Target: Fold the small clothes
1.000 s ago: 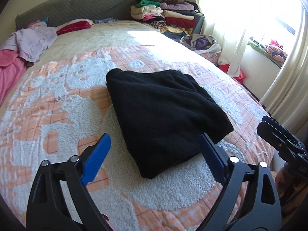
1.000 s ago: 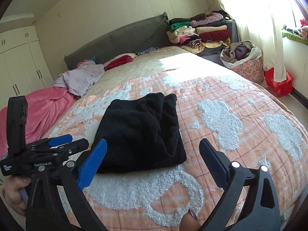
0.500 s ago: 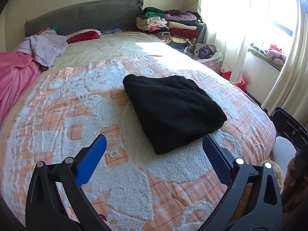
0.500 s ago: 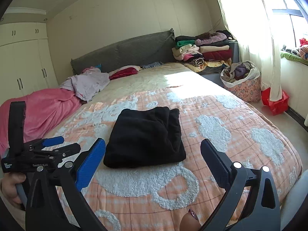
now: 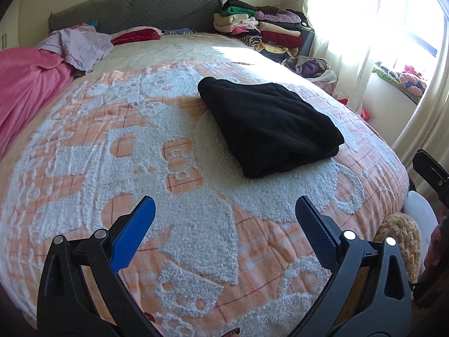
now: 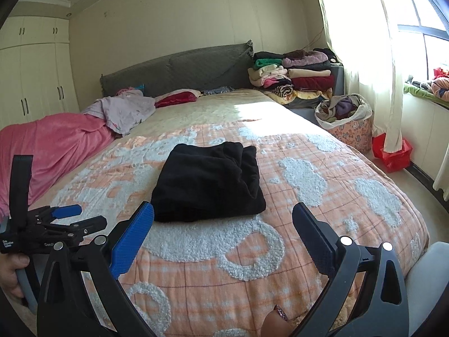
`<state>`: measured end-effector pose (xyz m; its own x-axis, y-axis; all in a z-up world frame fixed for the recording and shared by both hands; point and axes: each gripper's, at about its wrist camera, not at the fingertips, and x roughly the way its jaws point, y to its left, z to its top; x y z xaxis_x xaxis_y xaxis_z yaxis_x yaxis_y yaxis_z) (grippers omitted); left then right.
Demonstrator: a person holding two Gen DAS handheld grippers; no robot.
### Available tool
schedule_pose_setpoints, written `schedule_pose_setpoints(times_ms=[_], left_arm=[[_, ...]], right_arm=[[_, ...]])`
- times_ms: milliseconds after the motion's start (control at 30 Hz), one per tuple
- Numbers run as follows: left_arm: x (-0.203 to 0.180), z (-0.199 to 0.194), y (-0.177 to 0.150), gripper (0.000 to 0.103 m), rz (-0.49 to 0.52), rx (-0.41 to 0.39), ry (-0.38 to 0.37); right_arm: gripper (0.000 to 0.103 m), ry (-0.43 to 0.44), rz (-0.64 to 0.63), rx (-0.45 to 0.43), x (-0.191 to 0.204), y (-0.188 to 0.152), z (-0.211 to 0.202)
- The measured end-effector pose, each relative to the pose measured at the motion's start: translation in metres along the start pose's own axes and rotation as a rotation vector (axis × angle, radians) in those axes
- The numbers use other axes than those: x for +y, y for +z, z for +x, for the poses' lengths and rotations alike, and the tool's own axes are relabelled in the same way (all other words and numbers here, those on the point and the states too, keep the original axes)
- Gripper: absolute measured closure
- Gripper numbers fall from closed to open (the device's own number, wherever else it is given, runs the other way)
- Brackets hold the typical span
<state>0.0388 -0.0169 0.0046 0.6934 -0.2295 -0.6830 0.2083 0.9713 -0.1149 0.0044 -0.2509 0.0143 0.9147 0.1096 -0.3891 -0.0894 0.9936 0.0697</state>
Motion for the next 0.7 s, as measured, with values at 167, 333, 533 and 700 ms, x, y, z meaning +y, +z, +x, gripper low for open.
schedule_pose_setpoints(times_ms=[167,333,533,700], left_arm=[[0.004,0.006,-0.013,0.009,-0.013,0.006,0.013],[0.004,0.016,-0.021,0.009,-0.012,-0.004,0.037],[0.004,0.027,-0.027,0.009,-0.007,0.024,0.052],[0.005,0.027,-0.028,0.009,-0.011,0.026,0.056]], right_arm=[[0.005,-0.018,-0.023,0.018,0.008,-0.023,0.008],[0.005,-0.034,0.000,0.054,0.010,-0.042,0.030],[0.005,-0.053,-0.020,0.095,0.015,-0.055,0.048],[0.005,-0.051,-0.032,0.096,0.020,-0.056,0.049]])
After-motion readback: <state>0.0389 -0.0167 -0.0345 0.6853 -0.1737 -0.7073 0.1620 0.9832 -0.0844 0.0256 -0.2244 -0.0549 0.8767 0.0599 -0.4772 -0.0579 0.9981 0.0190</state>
